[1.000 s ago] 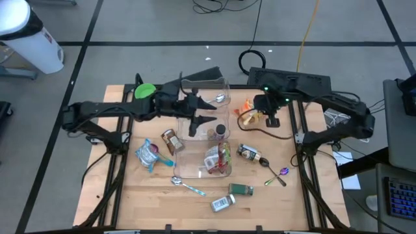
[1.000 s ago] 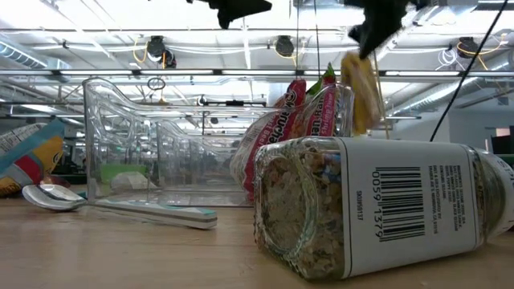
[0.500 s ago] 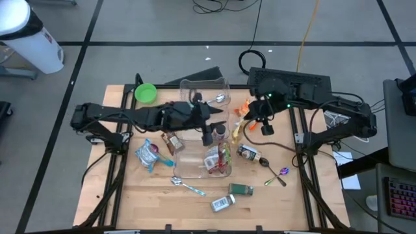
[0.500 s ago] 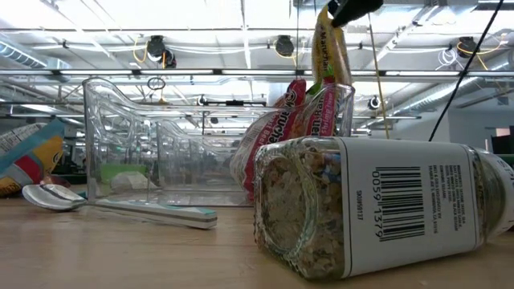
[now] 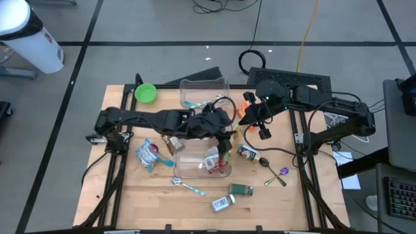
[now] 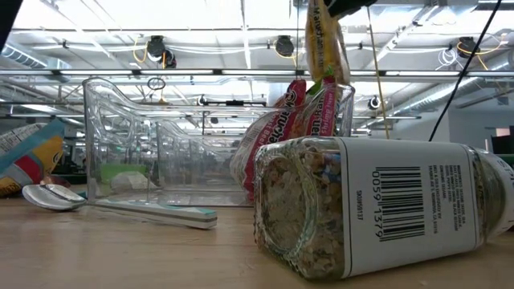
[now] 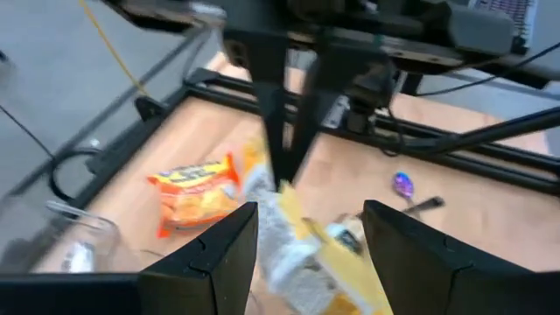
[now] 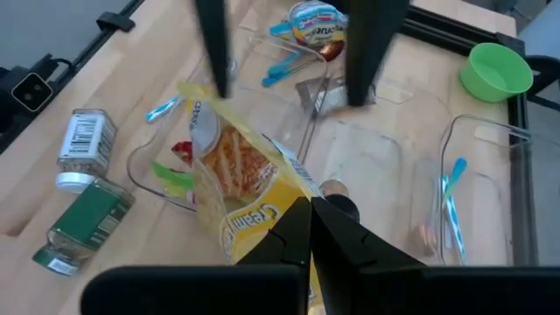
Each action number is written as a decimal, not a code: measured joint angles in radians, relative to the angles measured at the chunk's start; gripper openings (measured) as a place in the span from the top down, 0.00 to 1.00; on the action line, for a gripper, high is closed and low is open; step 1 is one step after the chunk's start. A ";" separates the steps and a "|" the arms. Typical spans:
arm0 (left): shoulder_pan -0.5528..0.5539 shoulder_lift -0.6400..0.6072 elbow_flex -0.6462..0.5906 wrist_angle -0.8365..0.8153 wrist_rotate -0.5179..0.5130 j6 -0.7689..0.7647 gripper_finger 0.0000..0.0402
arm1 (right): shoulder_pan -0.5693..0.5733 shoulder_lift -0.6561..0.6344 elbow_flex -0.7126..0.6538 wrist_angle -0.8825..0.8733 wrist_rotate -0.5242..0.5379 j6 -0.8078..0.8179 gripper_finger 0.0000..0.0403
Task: Pick & Place Food Item
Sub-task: Put the yellow noodle pack into the bottom transparent bin
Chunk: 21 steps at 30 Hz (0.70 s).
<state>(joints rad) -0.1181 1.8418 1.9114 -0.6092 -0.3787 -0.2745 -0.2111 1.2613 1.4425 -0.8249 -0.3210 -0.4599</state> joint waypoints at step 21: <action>0.027 0.072 0.061 -0.081 -0.006 -0.020 0.46 | 0.010 0.000 0.000 0.066 -0.077 -0.008 1.00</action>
<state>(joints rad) -0.0907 1.9141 1.9724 -0.6898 -0.3850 -0.2949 -0.2008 1.2610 1.4425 -0.7594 -0.3977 -0.4674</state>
